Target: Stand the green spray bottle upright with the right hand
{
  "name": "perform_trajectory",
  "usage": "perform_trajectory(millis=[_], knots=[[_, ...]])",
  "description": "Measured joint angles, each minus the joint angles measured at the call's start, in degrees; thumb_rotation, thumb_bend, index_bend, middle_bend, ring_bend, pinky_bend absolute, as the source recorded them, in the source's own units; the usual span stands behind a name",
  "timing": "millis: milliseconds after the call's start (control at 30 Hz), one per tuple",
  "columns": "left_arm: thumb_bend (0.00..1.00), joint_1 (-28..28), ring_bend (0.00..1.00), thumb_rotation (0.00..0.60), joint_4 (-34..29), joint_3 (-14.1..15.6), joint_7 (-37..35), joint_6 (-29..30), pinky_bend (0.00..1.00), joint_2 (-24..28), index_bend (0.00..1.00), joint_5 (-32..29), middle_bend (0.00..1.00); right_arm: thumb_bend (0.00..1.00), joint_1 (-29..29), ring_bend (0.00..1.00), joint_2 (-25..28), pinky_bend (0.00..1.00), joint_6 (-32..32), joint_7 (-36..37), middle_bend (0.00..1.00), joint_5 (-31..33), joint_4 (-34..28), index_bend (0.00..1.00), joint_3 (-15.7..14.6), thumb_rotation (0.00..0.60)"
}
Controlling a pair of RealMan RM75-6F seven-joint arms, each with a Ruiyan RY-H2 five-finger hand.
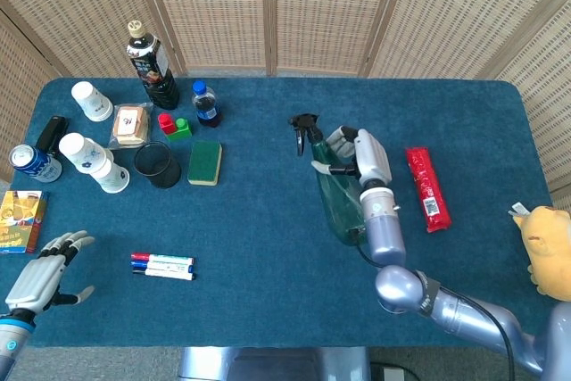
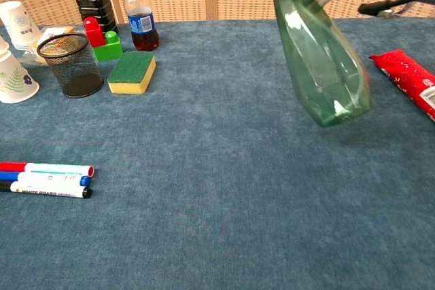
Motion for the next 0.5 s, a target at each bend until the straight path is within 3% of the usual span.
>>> perform_trajectory(millis=[233, 500], knots=[[0.3, 0.19, 0.0, 0.6, -2.66, -0.12, 2.85, 0.93, 0.0, 1.37, 0.15, -0.52, 0.1, 0.2, -4.38, 0.48, 0.69, 0.4, -0.75, 14.65, 0.57, -10.35, -1.51, 0.61, -1.4, 0.6], [0.31, 0.13, 0.0, 0.6, -6.05, -0.25, 6.69, 1.44, 0.0, 2.63, 0.15, -1.49, 0.1, 0.19, -8.52, 0.48, -0.15, 0.4, -0.04, 30.07, 0.57, -23.8, 0.76, 0.61, -5.24, 0.6]])
